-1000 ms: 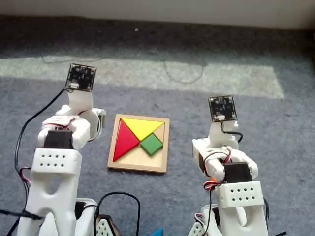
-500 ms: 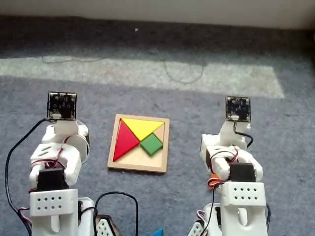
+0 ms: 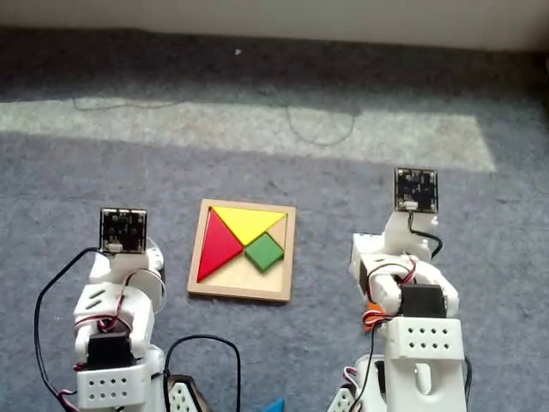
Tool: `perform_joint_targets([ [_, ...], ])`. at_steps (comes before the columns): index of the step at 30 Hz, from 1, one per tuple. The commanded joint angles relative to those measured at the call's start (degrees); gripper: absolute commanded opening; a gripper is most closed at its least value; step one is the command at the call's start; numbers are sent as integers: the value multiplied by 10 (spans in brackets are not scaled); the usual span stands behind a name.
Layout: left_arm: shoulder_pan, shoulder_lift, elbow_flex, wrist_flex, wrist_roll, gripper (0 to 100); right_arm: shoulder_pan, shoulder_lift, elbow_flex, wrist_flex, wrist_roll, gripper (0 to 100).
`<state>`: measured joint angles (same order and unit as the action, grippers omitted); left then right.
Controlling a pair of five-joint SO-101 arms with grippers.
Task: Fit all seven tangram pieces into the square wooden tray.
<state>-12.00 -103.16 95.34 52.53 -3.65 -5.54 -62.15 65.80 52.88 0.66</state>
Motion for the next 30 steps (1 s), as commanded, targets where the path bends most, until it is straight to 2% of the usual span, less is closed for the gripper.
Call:
perform_joint_targets([
  [1, -6, -9, 11, 2, -56, 7, 7, -11, -5, -16, -6, 41],
  [5, -8, -5, 17, 5, -93, 7, 7, -11, -4, -23, -7, 41],
  [11, -8, -5, 18, 7, -96, 7, 7, -11, 15, -51, -21, 41],
  [21, -8, -5, 18, 161, -98, 7, 53, -11, 22, -75, -47, 41],
  [28, -2, 0, 19, 140, -125, 7, 70, -11, 20, -76, -47, 41],
  [30, 0, -1, 18, 164, -125, 7, 70, -11, 22, -76, -47, 41],
])
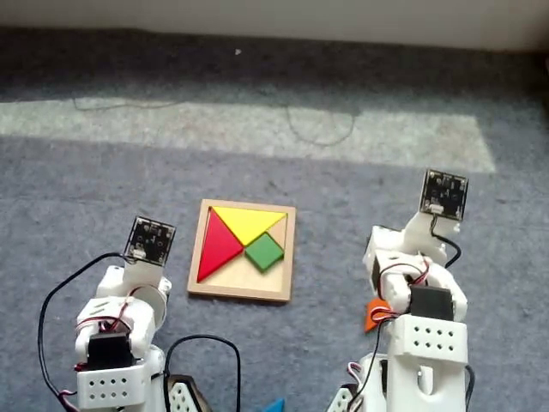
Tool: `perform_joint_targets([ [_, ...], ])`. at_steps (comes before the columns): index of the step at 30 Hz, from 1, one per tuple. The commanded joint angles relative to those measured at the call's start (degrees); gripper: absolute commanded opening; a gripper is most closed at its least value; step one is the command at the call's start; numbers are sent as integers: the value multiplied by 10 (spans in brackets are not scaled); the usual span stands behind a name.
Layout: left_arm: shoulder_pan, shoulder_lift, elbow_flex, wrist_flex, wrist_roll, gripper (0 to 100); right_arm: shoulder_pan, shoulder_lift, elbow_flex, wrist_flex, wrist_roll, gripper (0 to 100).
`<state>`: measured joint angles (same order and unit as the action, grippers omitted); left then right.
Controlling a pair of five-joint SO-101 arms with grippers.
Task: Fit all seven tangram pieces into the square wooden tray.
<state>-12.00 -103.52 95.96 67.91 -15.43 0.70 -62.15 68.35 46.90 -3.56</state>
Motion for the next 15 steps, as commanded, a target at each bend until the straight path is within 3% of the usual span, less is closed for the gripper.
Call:
perform_joint_targets([
  [1, 0, 2, 12, 31, -7, 7, 7, -11, -3, -16, -5, 41],
  [4, 0, -1, 12, 98, -8, 7, 7, -11, -6, -17, -7, 41],
  [15, 0, -1, 12, 95, -8, 7, 76, -11, -2, -49, -40, 41],
])
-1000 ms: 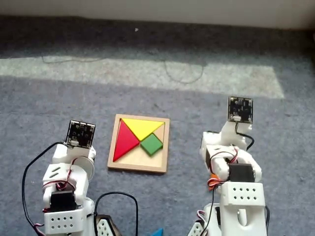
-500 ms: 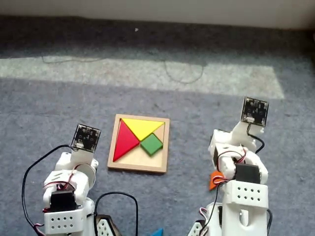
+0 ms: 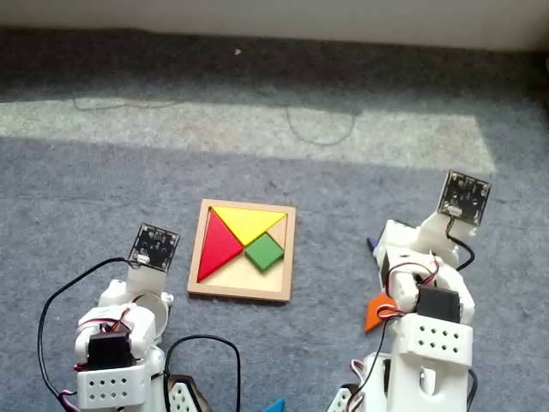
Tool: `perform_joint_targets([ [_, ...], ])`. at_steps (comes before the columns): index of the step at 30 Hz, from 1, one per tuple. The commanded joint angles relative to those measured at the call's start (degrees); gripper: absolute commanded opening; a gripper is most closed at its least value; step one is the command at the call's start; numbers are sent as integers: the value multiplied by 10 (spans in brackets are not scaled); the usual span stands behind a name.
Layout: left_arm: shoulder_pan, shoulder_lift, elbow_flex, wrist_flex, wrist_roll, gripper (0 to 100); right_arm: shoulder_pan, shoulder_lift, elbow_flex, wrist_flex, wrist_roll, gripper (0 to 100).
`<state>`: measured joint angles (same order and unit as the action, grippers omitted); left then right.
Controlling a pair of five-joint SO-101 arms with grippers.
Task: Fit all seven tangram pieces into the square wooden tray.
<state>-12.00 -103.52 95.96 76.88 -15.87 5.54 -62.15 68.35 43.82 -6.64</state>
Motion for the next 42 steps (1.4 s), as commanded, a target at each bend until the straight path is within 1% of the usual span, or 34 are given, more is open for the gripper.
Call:
perform_joint_targets([
  [1, 0, -1, 12, 5, -4, 7, 37, -11, -2, -18, -19, 41],
  [3, 0, -1, 12, 5, -4, 7, 51, -11, -4, -18, -33, 41],
  [6, 0, -1, 12, 5, -4, 7, 55, -11, -4, -18, -34, 41],
  [14, 0, -1, 12, 5, -4, 7, 54, -11, -3, -19, -34, 43],
  [18, 0, -1, 12, 5, -4, 7, 54, -11, -1, -41, -34, 43],
  [34, 0, -1, 12, 5, -4, 7, 48, -11, 4, -44, -34, 43],
  [39, 0, -1, 12, 5, -4, 7, 29, -11, 48, -113, -34, 43],
  [42, 0, -1, 12, 5, -4, 7, 29, -12, 56, -123, -34, 43],
])
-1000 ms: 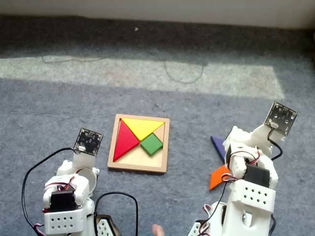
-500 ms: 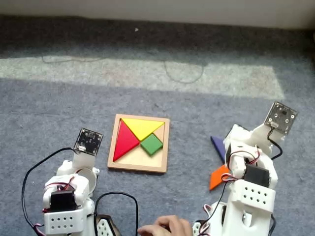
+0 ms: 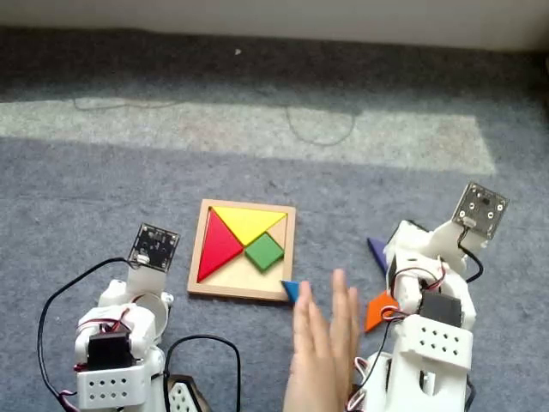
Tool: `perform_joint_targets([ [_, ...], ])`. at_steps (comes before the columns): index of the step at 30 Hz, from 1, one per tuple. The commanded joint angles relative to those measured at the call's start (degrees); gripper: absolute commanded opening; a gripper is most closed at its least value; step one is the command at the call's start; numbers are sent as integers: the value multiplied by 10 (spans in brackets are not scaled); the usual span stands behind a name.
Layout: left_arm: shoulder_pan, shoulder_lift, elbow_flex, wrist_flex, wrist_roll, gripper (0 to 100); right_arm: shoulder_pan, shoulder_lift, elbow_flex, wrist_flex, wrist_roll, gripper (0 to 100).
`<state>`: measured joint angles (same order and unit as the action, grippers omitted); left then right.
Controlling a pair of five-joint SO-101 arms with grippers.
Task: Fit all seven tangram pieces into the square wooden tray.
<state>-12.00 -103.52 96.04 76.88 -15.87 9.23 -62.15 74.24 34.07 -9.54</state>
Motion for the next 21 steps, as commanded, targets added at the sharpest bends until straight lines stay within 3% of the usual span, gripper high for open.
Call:
perform_joint_targets([
  [1, 0, -1, 11, 5, -4, 7, -7, -12, -3, -25, -5, 43],
  [18, 0, -1, 11, 5, -4, 7, -10, -12, -4, -22, -5, 44],
  [21, 0, -1, 11, 5, -4, 7, -11, -12, -7, 24, -4, 45],
])
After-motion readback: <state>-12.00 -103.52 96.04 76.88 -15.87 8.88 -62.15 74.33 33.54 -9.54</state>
